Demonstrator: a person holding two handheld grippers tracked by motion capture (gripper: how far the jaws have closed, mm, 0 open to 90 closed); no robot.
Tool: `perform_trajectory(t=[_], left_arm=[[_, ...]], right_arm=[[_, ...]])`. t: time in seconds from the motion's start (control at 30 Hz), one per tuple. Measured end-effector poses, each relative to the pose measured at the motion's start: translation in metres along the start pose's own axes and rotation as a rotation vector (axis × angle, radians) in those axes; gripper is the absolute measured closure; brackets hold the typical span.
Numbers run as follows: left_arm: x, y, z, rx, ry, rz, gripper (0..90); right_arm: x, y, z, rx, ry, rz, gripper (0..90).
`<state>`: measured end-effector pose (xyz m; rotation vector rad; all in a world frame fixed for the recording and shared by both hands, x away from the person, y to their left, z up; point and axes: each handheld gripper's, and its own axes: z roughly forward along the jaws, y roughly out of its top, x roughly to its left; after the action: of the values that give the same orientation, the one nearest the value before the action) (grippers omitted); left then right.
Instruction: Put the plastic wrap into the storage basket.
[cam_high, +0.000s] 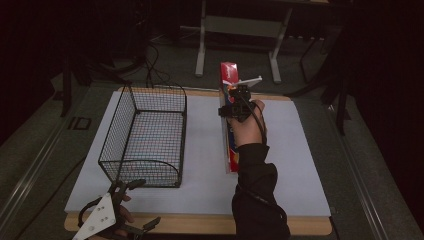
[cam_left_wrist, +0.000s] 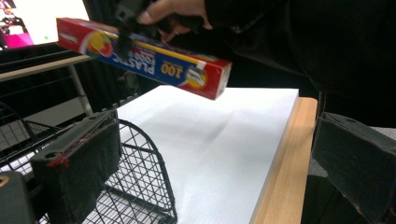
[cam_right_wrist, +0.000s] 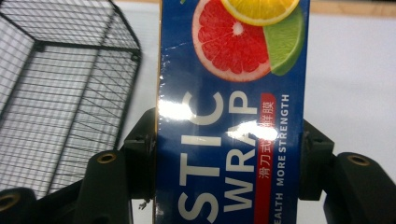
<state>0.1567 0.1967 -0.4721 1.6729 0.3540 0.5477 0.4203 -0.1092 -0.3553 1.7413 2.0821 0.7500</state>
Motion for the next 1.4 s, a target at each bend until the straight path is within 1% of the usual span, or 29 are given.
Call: perform_trajectory(t=[0.1, 0.3, 0.43, 0.6, 0.73, 0.83, 0.93, 1.03, 1.13, 1.33, 1.4], left_arm=[[-0.001, 0.0, 0.0, 0.001, -0.005, 0.003, 1.9], [0.0, -0.001, 0.001, 0.002, -0.013, 0.002, 1.9], [-0.001, 0.0, 0.0, -0.002, -0.018, 0.005, 1.9], [-0.001, -0.001, 0.0, 0.001, -0.022, 0.006, 1.9], [-0.001, 0.0, 0.0, -0.003, -0.022, 0.004, 1.9], [-0.001, -0.001, 0.0, -0.002, -0.024, 0.003, 1.9], [-0.001, -0.001, 0.0, 0.003, -0.03, 0.005, 2.0], [-0.002, -0.001, -0.001, -0.001, -0.031, 0.006, 2.0], [-0.001, 0.0, -0.001, -0.005, -0.031, 0.002, 2.0], [-0.002, -0.001, -0.001, -0.005, -0.038, 0.005, 2.0], [-0.002, 0.0, -0.002, -0.005, -0.038, 0.007, 2.0]], right_arm=[[0.012, 0.005, -0.008, -0.018, 0.012, -0.021, 39.6], [0.036, 0.014, -0.018, -0.038, 0.032, -0.082, 39.7], [0.049, 0.02, -0.023, -0.048, 0.045, -0.115, 39.6], [0.064, 0.026, -0.028, -0.052, 0.073, -0.137, 39.6], [0.08, 0.029, -0.028, -0.051, 0.077, -0.171, 39.6], [0.092, 0.031, -0.029, -0.057, 0.103, -0.19, 39.6], [0.105, 0.032, -0.029, -0.071, 0.13, -0.221, 39.6], [0.117, 0.032, -0.029, -0.084, 0.176, -0.235, 39.6], [0.129, 0.033, -0.031, -0.099, 0.189, -0.267, 39.6], [0.152, 0.036, -0.03, -0.129, 0.243, -0.279, 39.6], [0.162, 0.036, -0.027, -0.15, 0.245, -0.309, 39.6]])
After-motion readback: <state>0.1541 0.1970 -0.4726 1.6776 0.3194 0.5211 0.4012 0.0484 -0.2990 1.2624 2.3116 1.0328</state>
